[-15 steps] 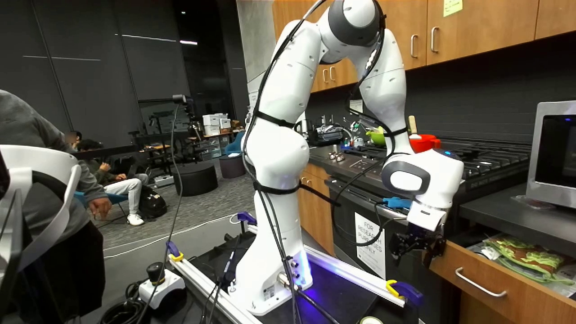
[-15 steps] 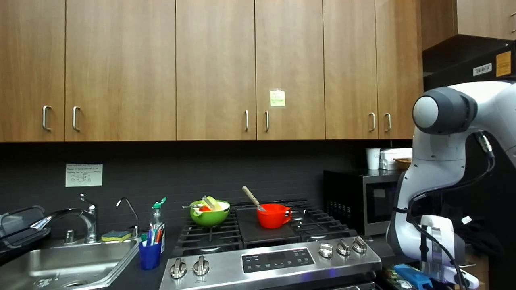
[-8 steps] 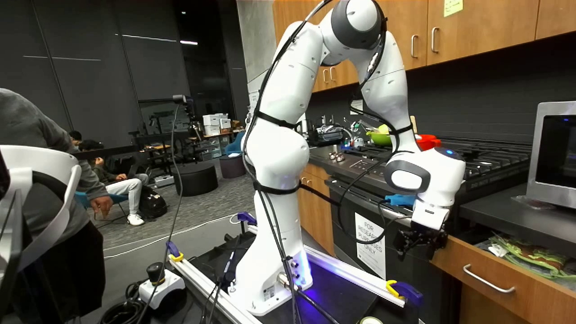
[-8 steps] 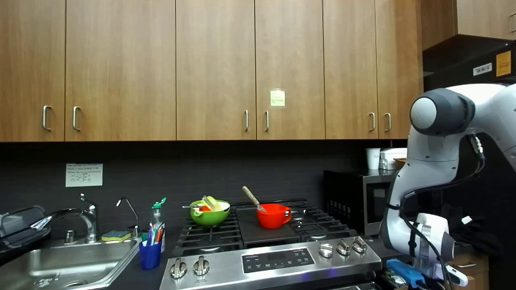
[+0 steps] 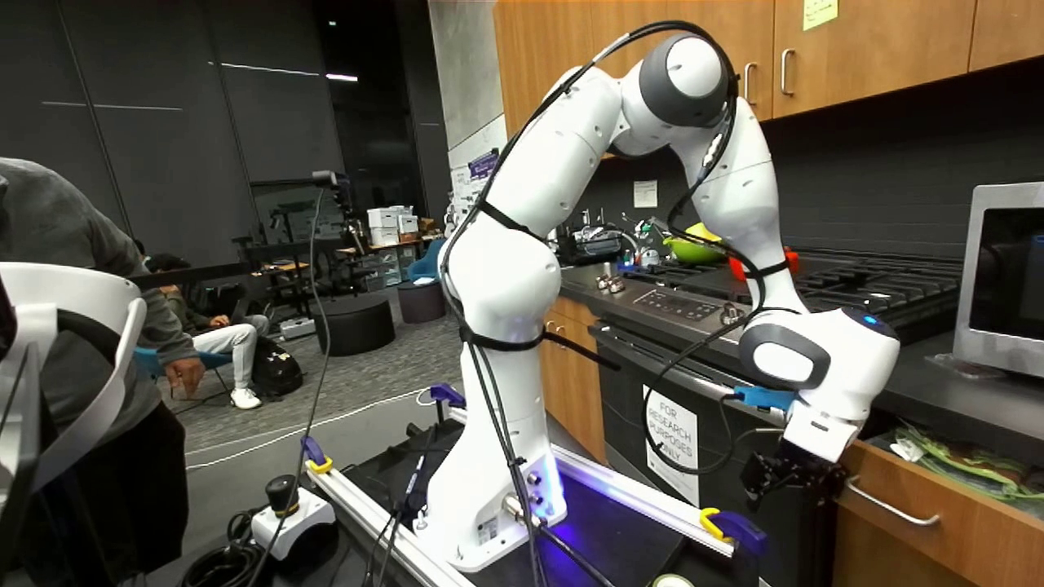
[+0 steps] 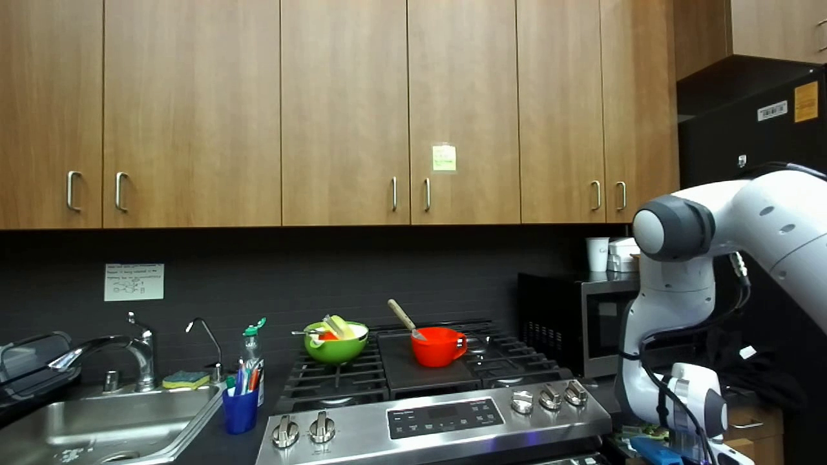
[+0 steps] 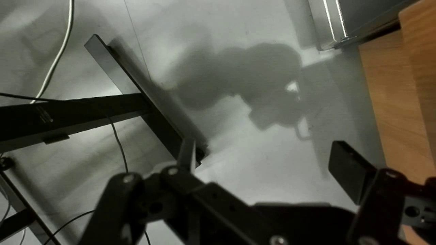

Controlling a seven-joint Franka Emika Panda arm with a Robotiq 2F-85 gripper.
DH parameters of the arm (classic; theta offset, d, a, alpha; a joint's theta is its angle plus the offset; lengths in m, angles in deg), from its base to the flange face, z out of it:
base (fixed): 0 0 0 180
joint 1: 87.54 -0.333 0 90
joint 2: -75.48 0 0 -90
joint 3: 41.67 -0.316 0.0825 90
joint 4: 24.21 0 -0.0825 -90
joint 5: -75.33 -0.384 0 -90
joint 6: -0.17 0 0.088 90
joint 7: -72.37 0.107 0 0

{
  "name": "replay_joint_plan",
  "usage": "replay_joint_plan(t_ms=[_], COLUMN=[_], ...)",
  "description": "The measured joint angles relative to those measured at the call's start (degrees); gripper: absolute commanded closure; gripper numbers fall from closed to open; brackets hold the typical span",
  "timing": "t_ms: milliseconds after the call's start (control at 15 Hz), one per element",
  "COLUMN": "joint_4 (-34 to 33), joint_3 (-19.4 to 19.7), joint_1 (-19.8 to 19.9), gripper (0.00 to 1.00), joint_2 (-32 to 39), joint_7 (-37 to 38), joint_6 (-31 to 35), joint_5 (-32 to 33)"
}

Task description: Close the top drawer of the kitchen unit

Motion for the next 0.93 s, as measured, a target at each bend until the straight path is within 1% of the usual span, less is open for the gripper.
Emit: replay_joint_plan(t_ms=[133,467,733,933], joint_4=[-3.02,-8.79,-11.85,-12.83], joint_3=[0.13,-0.24,-1.29,-1.46], joint_1=[0.00,-0.26,-0.24,-0.21], gripper=[0.00,0.00,0.00,0.00], joint_2=[1.32,0.88,0.21,0.22], joint_7=[0.28,0.70,0.37,-0.37], joint_6=[-1.70,-3.03,-2.97,-2.99], joint_5=[0.00,-0.70,-2.53,-3.96])
